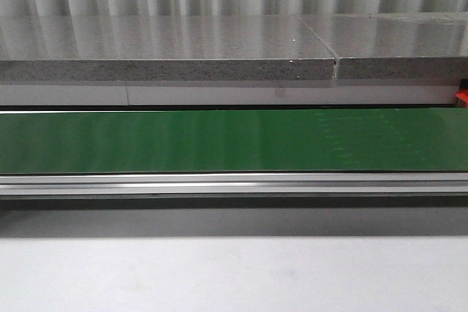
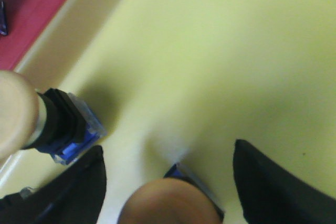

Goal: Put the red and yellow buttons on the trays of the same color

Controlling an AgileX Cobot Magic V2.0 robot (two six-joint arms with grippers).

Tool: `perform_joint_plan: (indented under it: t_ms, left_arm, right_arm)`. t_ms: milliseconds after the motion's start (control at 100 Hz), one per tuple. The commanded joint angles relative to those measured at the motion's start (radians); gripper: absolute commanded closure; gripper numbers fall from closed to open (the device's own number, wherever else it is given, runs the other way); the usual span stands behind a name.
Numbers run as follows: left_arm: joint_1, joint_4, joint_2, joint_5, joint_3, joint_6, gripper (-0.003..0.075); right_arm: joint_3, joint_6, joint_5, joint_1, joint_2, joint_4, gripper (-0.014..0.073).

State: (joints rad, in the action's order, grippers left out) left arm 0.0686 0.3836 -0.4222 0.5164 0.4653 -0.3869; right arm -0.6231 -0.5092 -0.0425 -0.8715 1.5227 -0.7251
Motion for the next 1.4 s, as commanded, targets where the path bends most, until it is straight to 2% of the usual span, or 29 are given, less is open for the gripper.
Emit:
perform_joint_plan:
  t_ms: [0,170,310,600,760,880,1080,1180,1390]
  left_arm:
    - [0.009,0.023,-0.004,-0.066,0.028,0.002,0.0741]
    - [0.009,0.023,-0.004,-0.066,0.028,0.002,0.0741]
    - [0.009,0.023,-0.004,-0.066,0.028,0.002,0.0741]
    - [0.009,0.023,-0.004,-0.066,0.028,0.002,0.0741]
    - [0.009,0.023,-0.004,-0.066,0.028,0.002,0.0741]
    - [0.009,0.023,-0.004,-0.066,0.028,0.002,0.0741]
    - [0.009,0.023,-0.004,-0.066,0.028,0.002,0.0741]
    - [0.009,0.023,-0.004,-0.066,0.028,0.002,0.0741]
    - [0.009,0.023,-0.004,-0.066,0.028,0.002,0.0741]
  right_arm:
    - [-0.046,-0.003,0.043,-0.001,-0.062,-0.007,0.0062]
    - [-0.108,-0.002,0.006,0.003,-0.145,-0.028,0.0062]
    - [-0.147,-0.002,-0.003,0.062,-0.221,-0.041,0.0064]
    - [-0.163,-0.04,0.024,0.355,-0.372,-0.04,0.0064]
    - [-0.162,-0.055,-0.017,0.514,-0.448,-0.04,0.0064]
    - [-0.16,-0.114,-0.058,0.64,-0.504,-0.035,0.0064]
    - [-0.16,-0.196,-0.123,0.752,-0.612,-0.033,0.0069]
    - [-0.159,-0.219,-0.189,0.762,-0.672,-0.023,0.0116]
    - [-0.08,-0.233,-0.274,0.762,-0.817,-0.003,0.0312]
